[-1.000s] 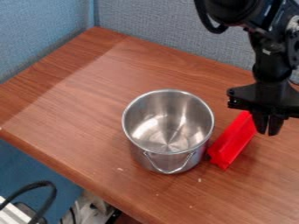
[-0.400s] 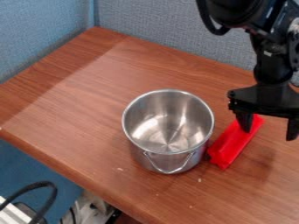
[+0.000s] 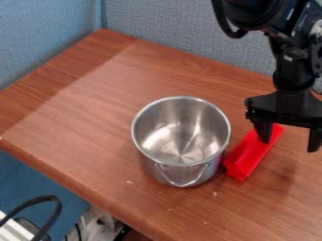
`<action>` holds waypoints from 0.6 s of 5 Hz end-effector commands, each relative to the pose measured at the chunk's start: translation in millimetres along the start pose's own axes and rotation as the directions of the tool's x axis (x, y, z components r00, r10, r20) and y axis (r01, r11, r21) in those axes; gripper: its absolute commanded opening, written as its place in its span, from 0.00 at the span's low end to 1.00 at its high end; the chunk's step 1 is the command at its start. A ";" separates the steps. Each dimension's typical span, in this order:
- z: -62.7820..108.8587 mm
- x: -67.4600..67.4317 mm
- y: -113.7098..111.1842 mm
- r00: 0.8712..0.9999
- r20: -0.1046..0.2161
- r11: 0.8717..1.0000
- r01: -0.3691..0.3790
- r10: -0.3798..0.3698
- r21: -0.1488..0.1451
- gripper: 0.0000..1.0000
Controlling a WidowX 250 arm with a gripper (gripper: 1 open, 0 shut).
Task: Move the red object from the metal pot to the table
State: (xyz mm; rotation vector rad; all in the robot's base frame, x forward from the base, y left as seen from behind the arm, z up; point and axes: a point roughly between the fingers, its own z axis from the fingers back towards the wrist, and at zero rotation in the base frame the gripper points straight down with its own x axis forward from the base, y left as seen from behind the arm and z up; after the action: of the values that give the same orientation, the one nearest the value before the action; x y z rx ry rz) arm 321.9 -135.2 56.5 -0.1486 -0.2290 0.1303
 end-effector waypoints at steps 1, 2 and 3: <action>9.2 9.9 -3.5 0.999 0.034 1.000 0.010 -0.010 -0.015 1.00; 8.9 10.2 -2.0 0.999 0.031 1.000 0.011 -0.010 -0.012 1.00; 9.1 10.4 -0.7 1.000 0.028 1.000 0.015 -0.014 -0.010 1.00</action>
State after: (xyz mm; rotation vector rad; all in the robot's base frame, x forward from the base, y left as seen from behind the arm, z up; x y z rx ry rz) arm 320.3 -134.4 54.2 -0.1389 -0.2151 0.1140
